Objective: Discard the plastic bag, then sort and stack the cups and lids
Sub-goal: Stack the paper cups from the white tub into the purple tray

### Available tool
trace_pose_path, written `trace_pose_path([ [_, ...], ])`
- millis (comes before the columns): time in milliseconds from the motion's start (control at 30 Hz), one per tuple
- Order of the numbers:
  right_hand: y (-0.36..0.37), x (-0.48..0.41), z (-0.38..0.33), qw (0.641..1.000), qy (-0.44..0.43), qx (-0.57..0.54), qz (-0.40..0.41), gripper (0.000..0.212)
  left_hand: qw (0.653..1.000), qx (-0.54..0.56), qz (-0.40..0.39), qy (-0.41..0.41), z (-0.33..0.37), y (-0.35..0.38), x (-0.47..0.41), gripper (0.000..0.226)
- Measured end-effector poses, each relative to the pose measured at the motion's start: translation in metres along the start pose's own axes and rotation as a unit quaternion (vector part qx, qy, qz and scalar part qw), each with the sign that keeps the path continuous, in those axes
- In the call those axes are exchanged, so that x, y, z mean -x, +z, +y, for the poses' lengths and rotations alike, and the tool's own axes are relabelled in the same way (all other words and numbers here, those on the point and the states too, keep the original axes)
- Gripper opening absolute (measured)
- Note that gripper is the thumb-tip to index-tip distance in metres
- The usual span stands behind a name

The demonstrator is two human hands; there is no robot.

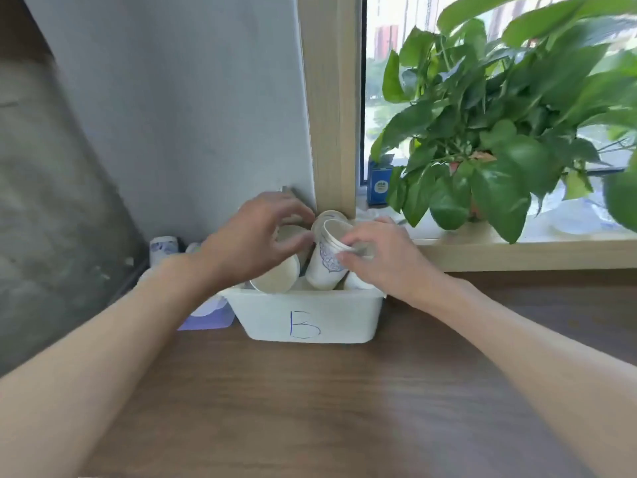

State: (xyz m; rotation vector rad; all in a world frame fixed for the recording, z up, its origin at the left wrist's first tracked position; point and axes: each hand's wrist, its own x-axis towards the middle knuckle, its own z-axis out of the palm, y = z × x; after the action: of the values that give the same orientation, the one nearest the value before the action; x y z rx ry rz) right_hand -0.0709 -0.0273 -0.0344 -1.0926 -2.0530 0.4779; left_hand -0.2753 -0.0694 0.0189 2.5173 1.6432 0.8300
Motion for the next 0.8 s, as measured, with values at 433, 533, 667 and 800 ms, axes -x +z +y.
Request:
trace_pose_path([
  [433, -0.01, 0.08, -0.094, 0.989, -0.116, -0.066, 0.058, 0.008, 0.981, 0.101, 0.12, -0.111, 0.045, 0.009, 0.132, 0.072],
  [533, 0.003, 0.092, -0.111, 0.987, -0.14, -0.083, 0.007, 0.007, 0.969, 0.172, 0.117, -0.136, 0.049, 0.02, 0.153, 0.068],
  [667, 0.038, 0.094, -0.118, 0.984, -0.145, -0.088, -0.057, 0.007, 0.943, 0.217, 0.179, -0.175, 0.031, 0.039, 0.178, 0.046],
  [800, 0.066, 0.087, -0.102, 0.987, -0.131, -0.075, -0.056, 0.007, 0.933, 0.209, 0.162, -0.246, 0.001, 0.063, 0.201, 0.04],
])
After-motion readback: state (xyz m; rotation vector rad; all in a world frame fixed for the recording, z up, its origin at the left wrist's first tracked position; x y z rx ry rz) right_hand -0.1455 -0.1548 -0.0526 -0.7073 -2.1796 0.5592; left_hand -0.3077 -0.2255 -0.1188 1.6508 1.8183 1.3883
